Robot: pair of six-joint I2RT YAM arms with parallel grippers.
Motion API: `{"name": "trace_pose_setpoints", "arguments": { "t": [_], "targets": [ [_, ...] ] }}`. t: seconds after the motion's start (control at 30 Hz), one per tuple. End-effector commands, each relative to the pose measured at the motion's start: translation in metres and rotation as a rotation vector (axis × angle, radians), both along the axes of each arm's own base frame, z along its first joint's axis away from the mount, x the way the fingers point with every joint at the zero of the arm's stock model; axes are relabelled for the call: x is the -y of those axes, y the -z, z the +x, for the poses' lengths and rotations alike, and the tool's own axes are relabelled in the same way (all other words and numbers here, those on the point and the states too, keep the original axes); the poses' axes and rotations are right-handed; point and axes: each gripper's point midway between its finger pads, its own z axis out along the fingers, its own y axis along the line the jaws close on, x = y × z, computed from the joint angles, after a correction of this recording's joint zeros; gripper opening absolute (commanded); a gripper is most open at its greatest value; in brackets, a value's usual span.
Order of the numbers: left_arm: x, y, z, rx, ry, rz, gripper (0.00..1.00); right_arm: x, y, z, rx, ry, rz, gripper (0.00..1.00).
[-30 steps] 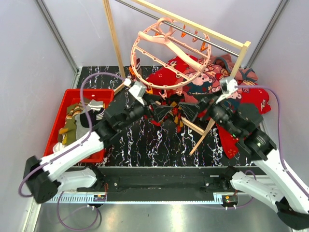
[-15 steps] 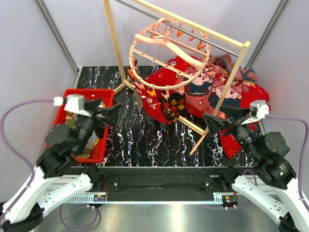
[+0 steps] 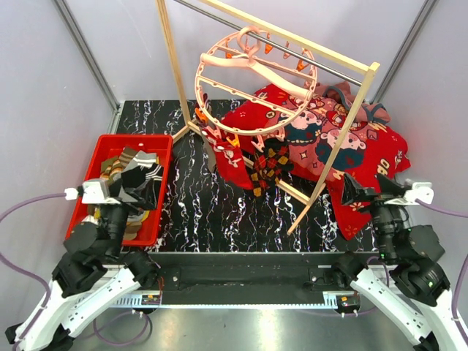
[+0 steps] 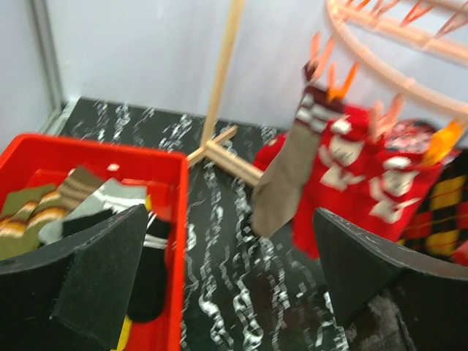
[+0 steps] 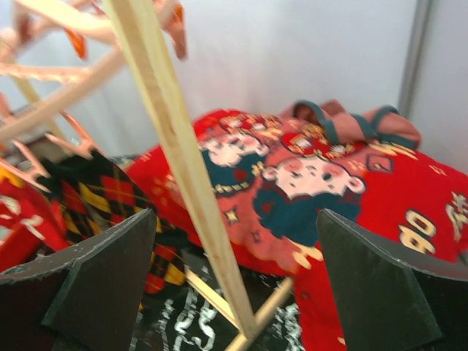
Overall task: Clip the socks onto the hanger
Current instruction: Reset both arms
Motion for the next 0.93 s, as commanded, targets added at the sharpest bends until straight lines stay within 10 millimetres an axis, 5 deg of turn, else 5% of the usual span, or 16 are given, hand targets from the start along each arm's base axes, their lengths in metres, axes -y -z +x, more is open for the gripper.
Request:
{"name": "trace_pose_setpoints", "arguments": {
  "t": [0.0, 0.4, 0.9],
  "targets": [
    [-0.008, 0.011, 0.007, 0.007, -0.072, 0.027, 0.99, 0.014, 0.026, 0.01, -0.048, 0.119, -0.075, 1.0],
    [-0.017, 0.022, 0.016, -0.024, -0.16, 0.109, 0.99, 0.026, 0.041, 0.013, -0.035, 0.202, -0.036, 1.0],
    [-0.014, 0.021, 0.025, -0.014, -0.149, 0.103, 0.99, 0.016, 0.047, 0.021, -0.059, 0.178, -0.077, 1.0]
  ]
}}
